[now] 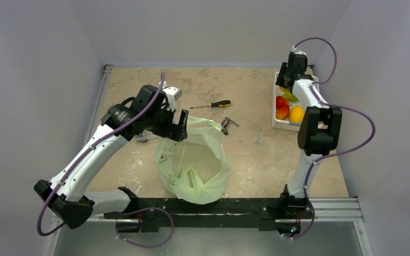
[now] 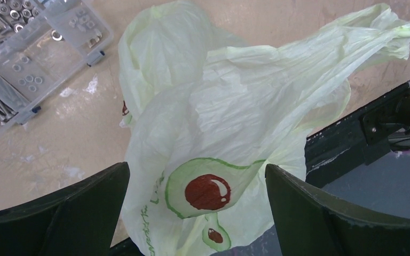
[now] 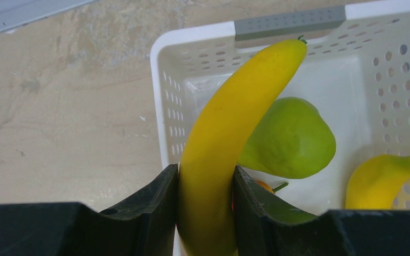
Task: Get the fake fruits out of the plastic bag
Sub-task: Place the fake fruit in the bin, then reset both arms
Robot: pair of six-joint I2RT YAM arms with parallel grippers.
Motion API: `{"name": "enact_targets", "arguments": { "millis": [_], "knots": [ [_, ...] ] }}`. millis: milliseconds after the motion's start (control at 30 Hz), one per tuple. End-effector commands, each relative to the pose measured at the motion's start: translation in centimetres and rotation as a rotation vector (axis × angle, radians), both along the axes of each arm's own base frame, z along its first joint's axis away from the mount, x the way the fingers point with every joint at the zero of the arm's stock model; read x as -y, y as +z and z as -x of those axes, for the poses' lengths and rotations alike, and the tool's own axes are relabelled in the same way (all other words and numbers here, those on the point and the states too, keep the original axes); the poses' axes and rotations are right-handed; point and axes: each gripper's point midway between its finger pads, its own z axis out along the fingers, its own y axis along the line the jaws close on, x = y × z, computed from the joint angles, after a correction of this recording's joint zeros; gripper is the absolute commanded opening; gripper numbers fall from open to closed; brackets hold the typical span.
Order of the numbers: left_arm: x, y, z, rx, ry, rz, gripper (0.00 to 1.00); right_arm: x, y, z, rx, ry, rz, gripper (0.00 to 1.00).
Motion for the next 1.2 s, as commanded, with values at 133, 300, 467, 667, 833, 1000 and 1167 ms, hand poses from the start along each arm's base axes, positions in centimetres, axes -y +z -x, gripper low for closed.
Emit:
{"name": "enact_targets", "arguments": {
  "millis": [133, 300, 467, 667, 833, 1000, 1167],
  "knots": [
    [-0.7, 3.4, 1.6, 0.062, 0.034, 0.089, 1.00, -0.5, -0.2, 0.4, -0.020, 0.046, -0.033, 0.52],
    [-2.2, 6.5, 2.2, 0.168, 0.071, 0.126, 1.00, 0.7, 0.1, 2.0, -0.054, -0.003, 0.027, 0.79],
    [-5.0, 9.6, 2.8, 0.300, 0.158, 0.141, 1.00, 0.8, 4.1, 4.3, 0.006, -0.040, 0.045, 0.82],
    [-8.8, 13.7, 3.9, 0.489, 0.261, 0.174, 1.00, -5.7, 10.2, 8.8, 0.158, 0.085, -0.001, 0.94],
    [-11.6, 16.2, 5.4, 0.597, 0.328, 0.198, 1.00, -12.7, 15.6, 14.5, 0.300, 0.329, -0.114, 0.99],
    [-13.6, 17.6, 7.2, 0.664, 0.380, 0.260, 1.00, -13.8, 19.8, 20.6, 0.421, 0.426, -0.186, 0.99],
    [-14.8, 19.3, 8.5, 0.732, 0.421, 0.349, 1.00, -12.5, 24.6, 25.7, 0.578, 0.371, -0.230, 0.99]
  ]
}}
